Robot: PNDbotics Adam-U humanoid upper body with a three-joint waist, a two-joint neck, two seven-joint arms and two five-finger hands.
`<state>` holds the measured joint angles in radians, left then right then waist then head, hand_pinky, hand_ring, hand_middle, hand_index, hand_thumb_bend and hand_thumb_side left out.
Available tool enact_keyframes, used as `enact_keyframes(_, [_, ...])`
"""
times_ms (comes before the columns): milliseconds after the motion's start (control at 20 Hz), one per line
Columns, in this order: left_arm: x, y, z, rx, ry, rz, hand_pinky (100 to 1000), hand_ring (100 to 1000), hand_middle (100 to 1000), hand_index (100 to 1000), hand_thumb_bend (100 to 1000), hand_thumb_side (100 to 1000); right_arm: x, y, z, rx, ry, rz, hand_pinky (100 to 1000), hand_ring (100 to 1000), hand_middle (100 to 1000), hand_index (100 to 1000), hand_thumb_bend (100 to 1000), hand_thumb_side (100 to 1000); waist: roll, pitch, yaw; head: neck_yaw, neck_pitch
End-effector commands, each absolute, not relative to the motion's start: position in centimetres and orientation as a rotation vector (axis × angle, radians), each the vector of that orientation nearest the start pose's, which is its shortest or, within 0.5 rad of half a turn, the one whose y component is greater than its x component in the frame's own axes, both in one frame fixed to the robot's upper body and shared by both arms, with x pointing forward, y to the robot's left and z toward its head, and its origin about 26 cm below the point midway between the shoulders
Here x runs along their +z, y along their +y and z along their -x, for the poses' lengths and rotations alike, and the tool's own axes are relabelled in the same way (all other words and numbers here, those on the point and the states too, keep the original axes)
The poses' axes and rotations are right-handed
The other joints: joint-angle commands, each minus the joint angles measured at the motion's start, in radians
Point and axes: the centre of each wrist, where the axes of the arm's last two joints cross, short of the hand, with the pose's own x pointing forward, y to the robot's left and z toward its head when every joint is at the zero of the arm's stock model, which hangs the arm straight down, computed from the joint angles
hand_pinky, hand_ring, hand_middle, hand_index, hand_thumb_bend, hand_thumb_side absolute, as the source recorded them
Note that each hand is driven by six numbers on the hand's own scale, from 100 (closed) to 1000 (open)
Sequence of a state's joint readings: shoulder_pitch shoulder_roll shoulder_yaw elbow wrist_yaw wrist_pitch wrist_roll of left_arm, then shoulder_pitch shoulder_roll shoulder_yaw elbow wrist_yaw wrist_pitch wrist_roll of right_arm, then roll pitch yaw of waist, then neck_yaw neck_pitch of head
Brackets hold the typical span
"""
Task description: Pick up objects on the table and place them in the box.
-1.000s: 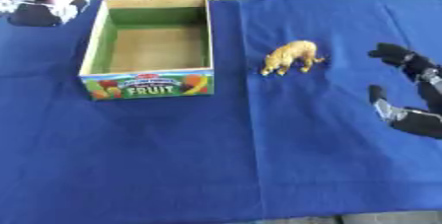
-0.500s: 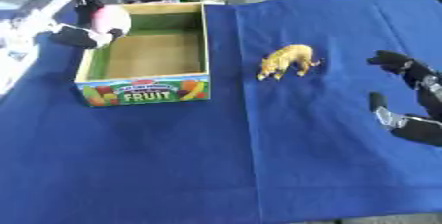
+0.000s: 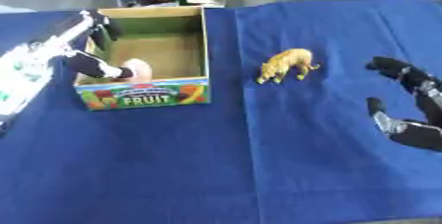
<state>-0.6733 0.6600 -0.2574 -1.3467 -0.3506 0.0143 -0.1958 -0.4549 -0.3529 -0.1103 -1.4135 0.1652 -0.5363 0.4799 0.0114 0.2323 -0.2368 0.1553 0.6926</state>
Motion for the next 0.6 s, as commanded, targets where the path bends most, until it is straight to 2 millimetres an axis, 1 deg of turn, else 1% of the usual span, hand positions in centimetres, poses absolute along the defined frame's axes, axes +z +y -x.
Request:
enact_keyframes(50, [21.7,31.7,-40.4,-1.099,-1.722,-0.711,651,543,663,755,827,186,14.0,-32.8,-38.5,1.032,-2.181,0.200,952,1000,827,953,100,191,-0.001,-0.014,0.004,-0.006,-0.013])
enact_keyframes(100, [21.8,31.7,-40.2,-1.086,-1.731,-0.711,653,545,665,756,828,189,14.1,-32.8,-38.5,1.033,-2.183,0.203,952,1000,827,953,100,191,-0.001,-0.014,0.005,-0.007,-0.014])
enact_keyframes(150, [21.9,31.8,-40.0,-1.061,-1.748,-0.711,652,543,672,760,834,215,14.2,-32.9,-38.6,1.034,-2.186,0.208,951,1000,821,952,100,182,-0.002,-0.014,0.007,-0.009,-0.015])
enact_keyframes(250, [22.0,31.9,-39.4,-0.984,-1.793,-0.708,649,537,668,758,839,228,14.7,-33.2,-38.8,1.033,-2.195,0.226,948,1000,813,950,100,172,-0.002,-0.014,0.012,-0.014,-0.016])
enact_keyframes(450, [22.1,31.9,-37.7,-0.813,-1.909,-0.666,637,517,644,744,838,196,16.5,-34.0,-39.5,1.061,-2.225,0.280,936,1000,808,944,100,138,-0.004,-0.015,0.022,-0.025,-0.018])
enact_keyframes(600, [22.5,31.9,-35.9,-0.695,-1.996,-0.630,630,511,636,739,834,170,18.3,-35.0,-40.4,1.090,-2.240,0.324,924,1000,809,941,100,124,-0.004,-0.016,0.036,-0.035,-0.019])
